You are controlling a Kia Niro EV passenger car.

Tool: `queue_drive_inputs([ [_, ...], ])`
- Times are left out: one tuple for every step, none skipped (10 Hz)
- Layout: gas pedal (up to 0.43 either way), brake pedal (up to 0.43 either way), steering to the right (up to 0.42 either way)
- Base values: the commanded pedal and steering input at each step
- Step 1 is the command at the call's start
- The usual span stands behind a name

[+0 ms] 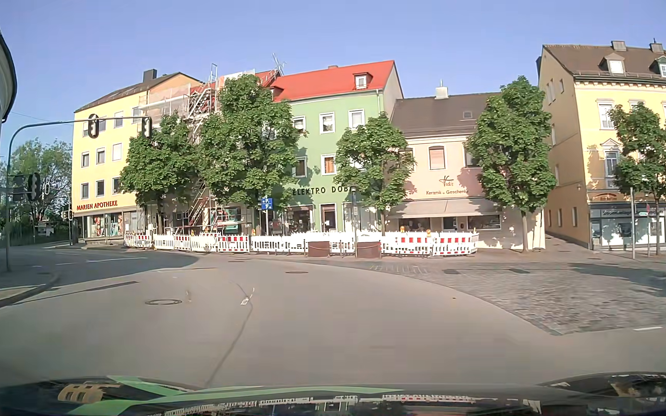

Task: Follow the waypoints while adhering to traffic rules and regulations

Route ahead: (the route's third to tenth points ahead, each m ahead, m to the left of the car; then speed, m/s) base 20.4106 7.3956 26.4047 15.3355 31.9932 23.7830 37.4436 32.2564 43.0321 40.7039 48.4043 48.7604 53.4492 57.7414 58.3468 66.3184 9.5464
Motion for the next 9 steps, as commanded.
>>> queue_drive_inputs([
  [0.000,0.201,-0.095],
  [0.000,0.195,-0.098],
  [0.000,0.183,-0.103],
  [0.000,0.165,-0.109],
  [0.000,0.134,-0.116],
  [0.000,0.061,-0.123],
  [0.000,0.018,-0.129],
  [0.000,0.000,-0.136],
  [0.000,0.000,-0.142],
])
